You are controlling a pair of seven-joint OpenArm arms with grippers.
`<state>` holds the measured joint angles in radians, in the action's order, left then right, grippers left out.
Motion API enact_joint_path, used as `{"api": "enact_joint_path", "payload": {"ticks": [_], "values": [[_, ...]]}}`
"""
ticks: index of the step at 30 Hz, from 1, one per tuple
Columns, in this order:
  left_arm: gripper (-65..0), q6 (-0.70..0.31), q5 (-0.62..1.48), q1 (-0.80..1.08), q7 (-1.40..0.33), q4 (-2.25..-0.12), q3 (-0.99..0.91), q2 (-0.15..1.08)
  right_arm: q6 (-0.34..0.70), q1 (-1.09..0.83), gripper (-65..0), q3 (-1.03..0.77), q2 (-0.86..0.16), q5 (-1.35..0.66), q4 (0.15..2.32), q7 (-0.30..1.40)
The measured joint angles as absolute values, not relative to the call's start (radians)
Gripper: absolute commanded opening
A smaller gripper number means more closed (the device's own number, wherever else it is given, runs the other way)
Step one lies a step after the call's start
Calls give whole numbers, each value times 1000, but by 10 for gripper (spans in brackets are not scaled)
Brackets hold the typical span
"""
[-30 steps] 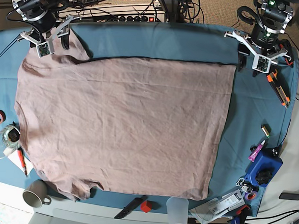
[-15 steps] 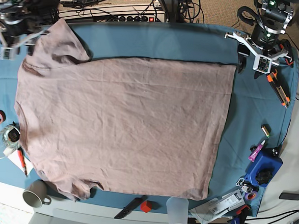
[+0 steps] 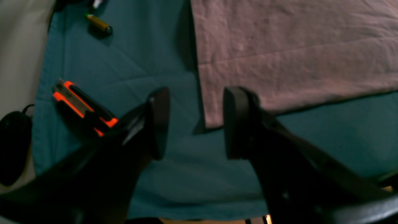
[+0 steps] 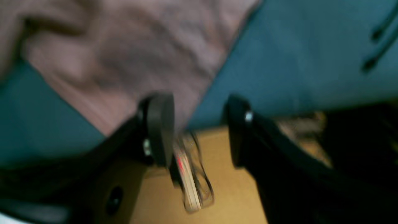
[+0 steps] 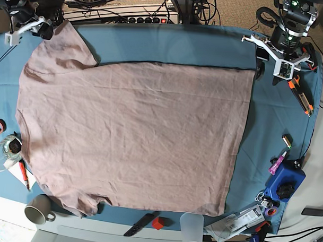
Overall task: Fold the T-shirt properly
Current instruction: 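Lower both grippers to the shirt's shoulder corners and pinch the fabric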
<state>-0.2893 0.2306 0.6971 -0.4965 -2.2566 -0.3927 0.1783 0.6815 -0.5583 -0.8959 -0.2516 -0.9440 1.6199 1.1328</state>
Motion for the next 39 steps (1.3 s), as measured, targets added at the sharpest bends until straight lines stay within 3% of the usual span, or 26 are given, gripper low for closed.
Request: {"api": "enact_joint_path", "payload": {"ticks": [14, 22, 29, 39], "values": [[-366, -289, 237, 663, -508, -2257, -393, 178, 704, -554, -370, -807, -256, -1023, 1603, 1143], [-366, -290, 237, 661, -519, -2256, -393, 178, 708, -550, -370, -776, -187, -1050, 1609, 1109], [-366, -289, 308, 661, -523, -2253, -393, 178, 710, -551, -370, -776, -186, -1037, 1609, 1098], [-328, -287, 386, 530, -599, -1993, -393, 171, 712, -551, -370, -776, -186, -1034, 1609, 1099]]}}
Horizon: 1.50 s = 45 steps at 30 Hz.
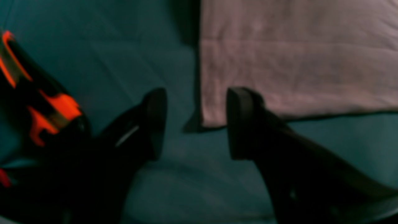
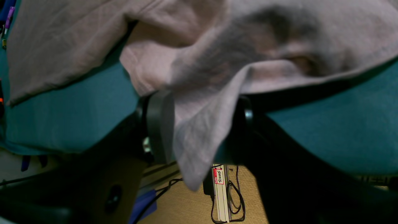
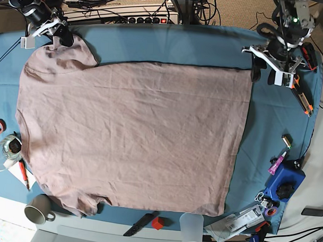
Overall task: Fold the T-shirt properly
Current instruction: 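Lower both grippers to the shirt's shoulder corners and pinch the fabric, then lift the shoulder corners with both grippers and pull them apart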
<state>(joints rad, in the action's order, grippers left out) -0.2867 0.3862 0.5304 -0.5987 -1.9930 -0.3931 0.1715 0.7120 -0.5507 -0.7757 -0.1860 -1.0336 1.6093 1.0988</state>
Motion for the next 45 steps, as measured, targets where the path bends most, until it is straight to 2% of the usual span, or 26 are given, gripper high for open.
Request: {"api": "enact_joint_path", "payload": {"ticks": [9, 18, 21, 23, 27, 30, 32, 37, 38, 39, 45], "values": [[-328, -286, 466, 485, -632, -1910, -392, 171, 712, -551, -370, -776, -186, -1033, 1610, 1099], [-328, -294, 529, 435, -591, -1779, -393, 169, 712, -551, -370, -776, -186, -1034, 1610, 1099], [-329, -305, 627, 426, -631, -1759, -399, 170, 712, -551, -370, -776, -186, -1034, 1610, 1099], [-337, -360, 662, 422, -686, -1759, -400, 168, 712, -551, -370, -776, -186, -1034, 1610, 1099], [-359, -364, 703, 422, -723, -1760, -400, 126, 712, -551, -370, -776, -186, -1034, 1610, 1099], [-407, -368, 727, 421, -741, -1759, -400, 102, 712, -551, -372, -776, -186, -1032, 1610, 1096], [-456, -368, 727, 422, -736, -1757, -399, 96, 712, -551, -416, -776, -186, -1030, 1610, 1090], [-597, -363, 700, 424, -709, -1753, -398, 94, 704, -533, -630, -776, -186, -996, 1608, 1092], [-628, -361, 698, 424, -709, -1752, -398, 94, 704, -524, -650, -776, -185, -994, 1606, 1100], [-650, -360, 696, 423, -709, -1752, -398, 94, 704, -514, -650, -776, -185, -993, 1604, 1103], [-650, -360, 692, 410, -728, -1752, -396, 94, 704, -487, -650, -778, -183, -974, 1604, 1115]]}}
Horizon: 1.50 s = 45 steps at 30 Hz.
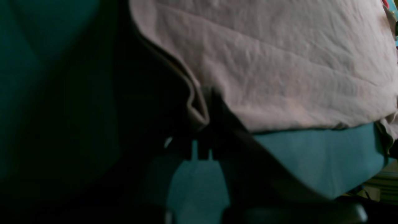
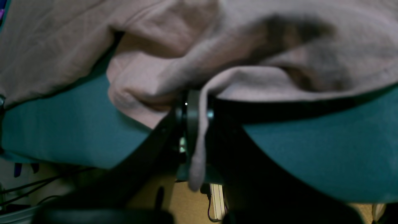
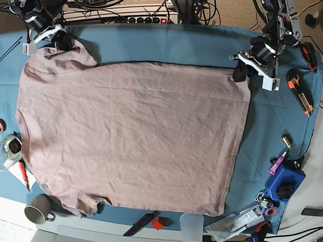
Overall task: Fold the T-shirt properly
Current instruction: 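Lift the shoulder corners with both grippers and pull them apart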
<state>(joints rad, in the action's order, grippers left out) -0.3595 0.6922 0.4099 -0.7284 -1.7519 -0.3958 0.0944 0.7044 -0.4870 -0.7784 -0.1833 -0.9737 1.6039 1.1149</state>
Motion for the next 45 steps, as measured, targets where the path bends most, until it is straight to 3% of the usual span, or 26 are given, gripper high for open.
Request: {"api": "enact_joint_path", "payload": {"ticks": [6, 16, 33, 45], "values": [[-650, -360, 693, 420, -832, -1796, -395, 94, 704, -498, -650, -839, -183, -1005, 1604, 1174], [-650, -353, 674, 545, -861, -1961, -406, 94, 696, -601, -650, -915, -183, -1049, 1695, 1246], [-650, -365, 778, 646, -974, -1998, -614, 94, 697, -819, -650, -915, -179, -1180, 1842, 1294], [-650, -368, 847, 689, -1068, -2048, -709, 94, 697, -837, -650, -1004, -116, -1320, 1846, 1402]]}}
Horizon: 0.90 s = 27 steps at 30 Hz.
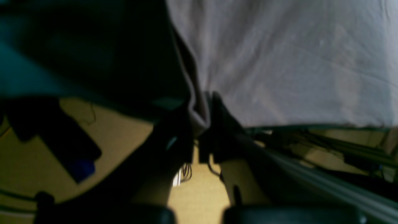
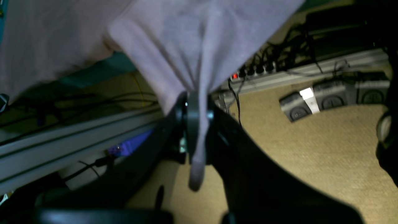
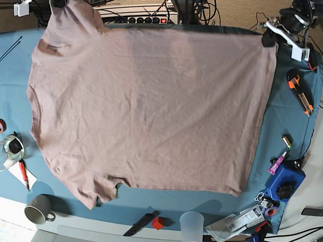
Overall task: Fold the T-shirt properly
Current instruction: 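Lift the shoulder corners with both grippers and pull them apart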
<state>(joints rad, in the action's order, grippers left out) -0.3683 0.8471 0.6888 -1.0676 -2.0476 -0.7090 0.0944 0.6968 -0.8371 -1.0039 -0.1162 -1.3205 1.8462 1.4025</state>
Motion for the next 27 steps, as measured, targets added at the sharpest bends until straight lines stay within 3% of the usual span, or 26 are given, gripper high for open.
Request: {"api": "enact_joint_path", "payload": {"ticks": [11, 27], "values": [[-650, -368, 859, 733, -1055, -2049, -709, 95, 697, -839, -650, -1029, -116, -1379, 1870, 1407], [-650, -368, 784, 687, -1010, -2173, -709, 94, 697, -686, -650, -1031, -118, -1347, 1877, 1410]]}}
